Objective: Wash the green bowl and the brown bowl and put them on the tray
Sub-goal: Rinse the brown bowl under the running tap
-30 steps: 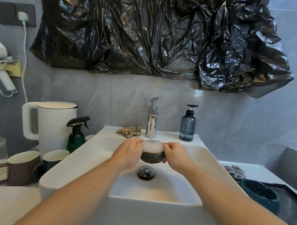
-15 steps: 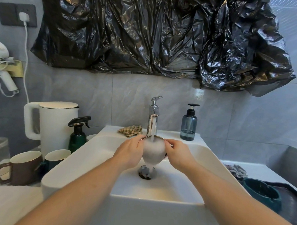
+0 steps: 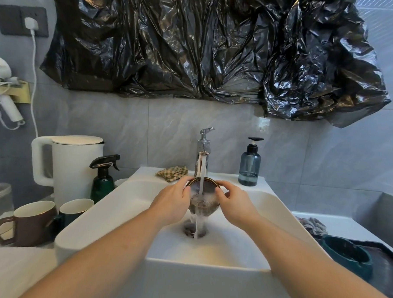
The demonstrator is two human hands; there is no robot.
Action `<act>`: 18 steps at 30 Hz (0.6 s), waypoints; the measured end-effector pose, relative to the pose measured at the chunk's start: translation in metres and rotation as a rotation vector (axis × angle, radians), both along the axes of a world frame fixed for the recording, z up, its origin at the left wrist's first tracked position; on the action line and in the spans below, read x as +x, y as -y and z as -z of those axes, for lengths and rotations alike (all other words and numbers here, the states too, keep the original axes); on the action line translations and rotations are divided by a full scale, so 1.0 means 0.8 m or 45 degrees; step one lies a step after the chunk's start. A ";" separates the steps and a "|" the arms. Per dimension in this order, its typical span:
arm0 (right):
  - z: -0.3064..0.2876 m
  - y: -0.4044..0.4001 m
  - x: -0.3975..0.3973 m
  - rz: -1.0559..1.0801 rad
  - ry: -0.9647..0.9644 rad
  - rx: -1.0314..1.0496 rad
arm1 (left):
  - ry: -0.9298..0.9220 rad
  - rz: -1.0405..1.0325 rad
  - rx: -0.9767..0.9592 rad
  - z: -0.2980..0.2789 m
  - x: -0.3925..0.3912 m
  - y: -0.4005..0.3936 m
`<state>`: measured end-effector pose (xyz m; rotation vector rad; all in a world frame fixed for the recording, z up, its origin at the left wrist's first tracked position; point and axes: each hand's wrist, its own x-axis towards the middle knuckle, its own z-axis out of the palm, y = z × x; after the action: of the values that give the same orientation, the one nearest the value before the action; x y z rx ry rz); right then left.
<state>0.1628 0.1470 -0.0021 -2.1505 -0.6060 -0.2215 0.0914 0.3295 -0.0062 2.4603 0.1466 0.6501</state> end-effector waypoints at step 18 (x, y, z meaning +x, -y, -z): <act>-0.004 0.001 -0.011 -0.064 -0.130 -0.145 | 0.087 -0.063 0.058 -0.004 -0.001 0.002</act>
<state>0.1539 0.1459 0.0011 -2.2375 -0.6259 -0.0503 0.0908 0.3275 -0.0033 2.4809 0.1678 0.7659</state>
